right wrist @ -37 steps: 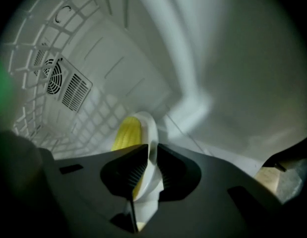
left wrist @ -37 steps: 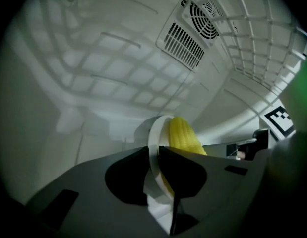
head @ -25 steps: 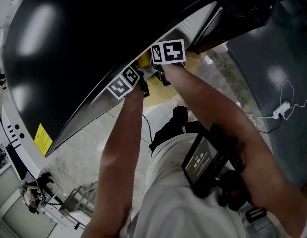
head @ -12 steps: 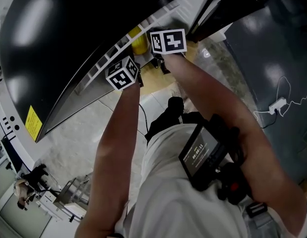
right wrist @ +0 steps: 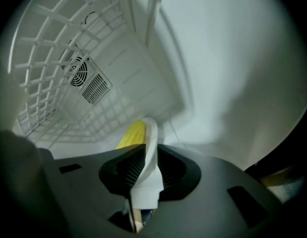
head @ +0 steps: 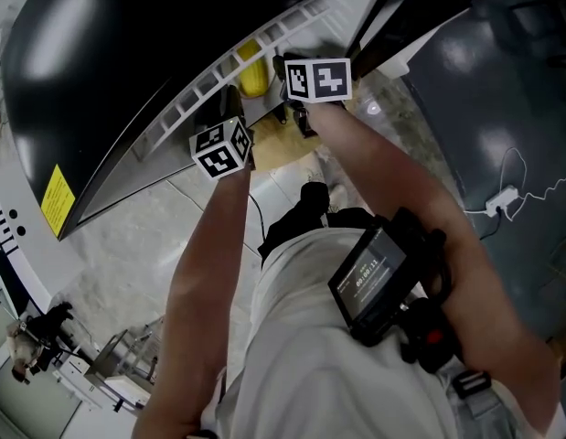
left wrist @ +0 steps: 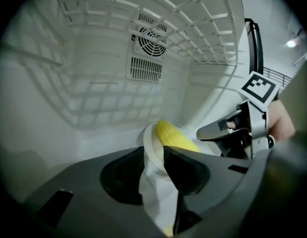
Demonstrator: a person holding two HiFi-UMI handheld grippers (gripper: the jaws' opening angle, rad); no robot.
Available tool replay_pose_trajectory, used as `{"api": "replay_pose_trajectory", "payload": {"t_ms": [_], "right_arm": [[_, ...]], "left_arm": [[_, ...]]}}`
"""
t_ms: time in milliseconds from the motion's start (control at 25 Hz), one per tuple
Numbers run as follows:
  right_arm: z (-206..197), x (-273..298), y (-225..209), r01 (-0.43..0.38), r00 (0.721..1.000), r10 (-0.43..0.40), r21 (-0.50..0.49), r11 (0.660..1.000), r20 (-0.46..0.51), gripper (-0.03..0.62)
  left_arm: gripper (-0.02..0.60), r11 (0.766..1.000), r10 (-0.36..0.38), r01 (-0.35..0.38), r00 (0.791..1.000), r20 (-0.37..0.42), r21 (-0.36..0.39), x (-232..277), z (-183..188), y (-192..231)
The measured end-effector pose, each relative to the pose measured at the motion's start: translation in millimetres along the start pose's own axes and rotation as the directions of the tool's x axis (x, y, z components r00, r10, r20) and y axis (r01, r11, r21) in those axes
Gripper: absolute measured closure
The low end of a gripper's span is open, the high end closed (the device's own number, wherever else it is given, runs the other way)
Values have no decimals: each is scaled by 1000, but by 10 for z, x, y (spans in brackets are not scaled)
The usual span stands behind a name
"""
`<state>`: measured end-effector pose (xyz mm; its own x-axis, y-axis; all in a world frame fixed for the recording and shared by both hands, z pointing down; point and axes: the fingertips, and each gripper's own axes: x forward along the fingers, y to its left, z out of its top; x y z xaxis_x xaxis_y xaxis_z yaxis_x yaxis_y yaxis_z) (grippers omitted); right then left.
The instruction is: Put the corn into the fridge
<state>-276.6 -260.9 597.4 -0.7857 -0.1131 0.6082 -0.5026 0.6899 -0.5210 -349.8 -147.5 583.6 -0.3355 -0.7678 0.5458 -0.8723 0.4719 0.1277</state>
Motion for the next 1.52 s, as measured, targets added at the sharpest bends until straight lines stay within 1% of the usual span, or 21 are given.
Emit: {"api": "replay_pose_trajectory", "payload": {"t_ms": [200,240,320,400,440,480,560,800,960,1280,1520], "right_arm": [[10,-34,82,-19,1000,20,-52,998,15,520],[5,-43,92,-23,1000,24,-59,998,18,520],[-8,-60,100,-28,999,29,-66,997,25,553],[-31,-69,111,-34,999,36,-73,997,28,553],[-44,-73,118,-37,999,39,-77,996,28,553],[-57,-81,127,-40,999,42,-80,996,28,553],[-85,-117,159,-47,998,50,-85,995,30,583],[-258,-198,197,-88,996,90,-81,993,26,585],[-203,-600,362,-118,991,123,-100,988,54,585],[-300,-1107,516,-168,981,180,-142,975,71,585],[-346,-1392,591,-209,970,228,-198,958,81,585]], "left_arm": [[479,999,-27,27,1000,4,23,-123,-48,-24],[479,999,-29,29,1000,4,20,-146,-72,-15],[479,999,-31,31,1000,4,8,-187,-121,16],[480,1000,-29,29,1000,10,-7,-226,-164,56],[486,1000,-27,27,1000,14,-14,-246,-182,74],[511,999,-26,26,1000,18,-19,-271,-198,87],[532,999,-28,29,999,26,-26,-343,-227,94],[572,998,-66,66,997,30,-11,-509,-404,19],[572,995,-96,97,993,63,-18,-875,-264,-200],[572,984,-143,154,983,113,-91,-1362,-203,-446],[572,979,-170,187,970,176,-86,-1630,-2,-529]]}}
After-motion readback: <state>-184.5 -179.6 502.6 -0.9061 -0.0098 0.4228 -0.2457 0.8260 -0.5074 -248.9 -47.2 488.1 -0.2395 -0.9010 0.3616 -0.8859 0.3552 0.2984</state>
